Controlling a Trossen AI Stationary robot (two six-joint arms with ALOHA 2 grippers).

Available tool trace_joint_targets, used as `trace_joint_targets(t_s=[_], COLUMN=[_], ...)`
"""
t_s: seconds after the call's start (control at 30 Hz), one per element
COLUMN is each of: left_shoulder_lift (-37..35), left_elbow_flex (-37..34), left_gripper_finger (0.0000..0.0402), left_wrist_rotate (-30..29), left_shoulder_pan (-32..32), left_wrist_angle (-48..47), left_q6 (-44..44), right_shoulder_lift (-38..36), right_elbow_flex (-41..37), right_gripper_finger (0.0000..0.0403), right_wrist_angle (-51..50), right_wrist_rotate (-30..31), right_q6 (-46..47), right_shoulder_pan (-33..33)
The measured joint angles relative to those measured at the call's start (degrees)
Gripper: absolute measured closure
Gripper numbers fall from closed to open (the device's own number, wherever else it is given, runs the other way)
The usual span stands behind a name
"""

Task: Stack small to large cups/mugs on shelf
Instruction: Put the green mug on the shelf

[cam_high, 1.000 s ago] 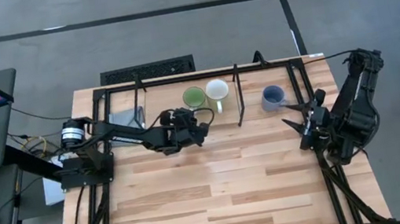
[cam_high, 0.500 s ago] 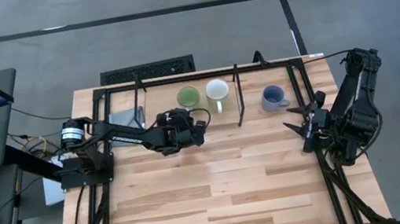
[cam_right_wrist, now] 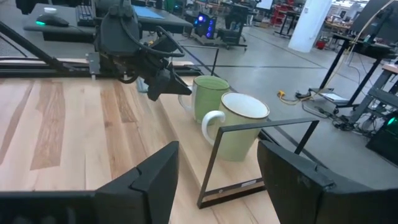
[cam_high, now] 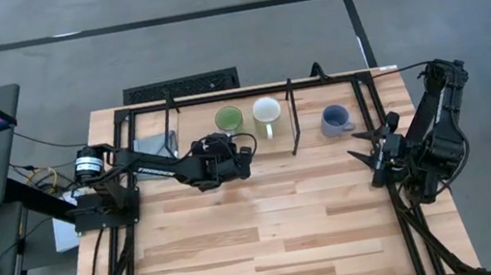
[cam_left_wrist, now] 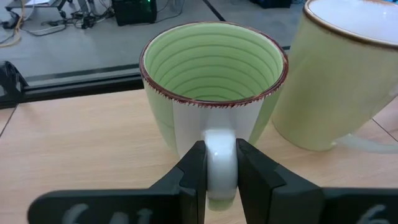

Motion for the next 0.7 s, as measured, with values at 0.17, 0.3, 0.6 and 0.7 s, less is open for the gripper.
trace_joint_targets(t_s=[0.17,0.3,0.6,0.7], left_shoulder_lift=[0.0,0.0,0.0,0.0], left_elbow_flex=[0.0,0.0,0.0,0.0], left_gripper_finger=[0.0353,0.0341,0.0315,0.0313], left_wrist_rotate=[0.2,0.8,2.5,2.5], left_shoulder_pan=[0.0,0.0,0.2,0.2], left_wrist_angle=[0.0,0.0,0.0,0.0], left_q6=[-0.1,-0.1,-0.1,-1.3], right_shoulder_lift=[0.0,0.0,0.0,0.0], right_elbow_flex=[0.0,0.0,0.0,0.0], right_gripper_finger=[0.0163,0.0163,0.0163,0.0163], right_wrist_angle=[0.0,-0.1,-0.1,-0.1], right_wrist_rotate=[-0.8,-1.9,-2.1,-2.1], right_q6=[0.0,0.0,0.0,0.0], right_shoulder_pan=[0.0,0.0,0.0,0.0])
